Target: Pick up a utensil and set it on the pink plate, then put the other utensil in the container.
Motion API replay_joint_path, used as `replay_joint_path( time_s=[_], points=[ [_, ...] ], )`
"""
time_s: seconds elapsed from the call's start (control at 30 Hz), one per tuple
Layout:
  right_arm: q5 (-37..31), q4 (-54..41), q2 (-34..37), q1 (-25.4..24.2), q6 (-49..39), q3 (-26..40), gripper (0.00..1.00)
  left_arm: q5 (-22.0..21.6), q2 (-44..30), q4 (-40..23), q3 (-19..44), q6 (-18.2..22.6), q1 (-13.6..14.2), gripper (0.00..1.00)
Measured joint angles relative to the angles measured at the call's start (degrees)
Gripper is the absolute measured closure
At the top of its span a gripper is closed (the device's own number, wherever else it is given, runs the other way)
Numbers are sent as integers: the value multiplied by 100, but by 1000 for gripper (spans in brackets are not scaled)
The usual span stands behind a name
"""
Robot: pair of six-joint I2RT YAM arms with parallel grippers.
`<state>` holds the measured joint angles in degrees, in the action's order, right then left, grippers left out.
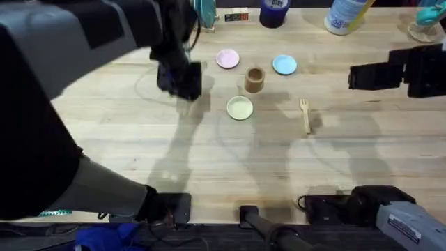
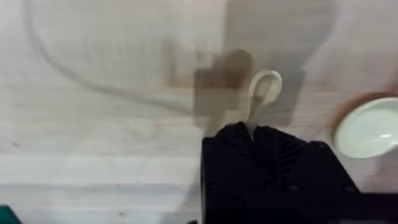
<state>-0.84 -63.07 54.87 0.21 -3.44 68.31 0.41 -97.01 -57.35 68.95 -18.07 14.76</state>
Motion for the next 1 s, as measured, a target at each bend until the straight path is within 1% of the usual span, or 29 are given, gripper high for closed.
replay_joint_path(
  time_s=[0.17, 0.27, 0.4, 0.43, 0.47, 0.53, 0.77, 1.0],
  points=[
    [0, -2, 0, 0, 0, 0, 3, 1, 2, -237, 931, 373, 22, 961],
    [0, 0, 0, 0, 0, 0, 3, 2, 1, -248, 1380, 494, 83, 961],
    [0, 0, 0, 0, 0, 0, 3, 0, 2, -239, 1844, 579, 211, 961],
    [0, 0, 0, 0, 0, 0, 3, 4, 0, -71, 2179, 657, 350, 961],
    [0, 0, 0, 0, 0, 0, 3, 4, -5, -26, 2233, 665, 374, 961],
    [0, 0, 0, 0, 0, 0, 3, 27, -169, 62, 2516, 717, 437, 961],
    [0, 0, 0, 0, 0, 0, 3, 132, -1022, 82, 3110, 792, 439, 961],
    [0, 0, 0, 0, 0, 0, 3, 155, -1892, 60, 3980, 886, 450, 961]
  ],
)
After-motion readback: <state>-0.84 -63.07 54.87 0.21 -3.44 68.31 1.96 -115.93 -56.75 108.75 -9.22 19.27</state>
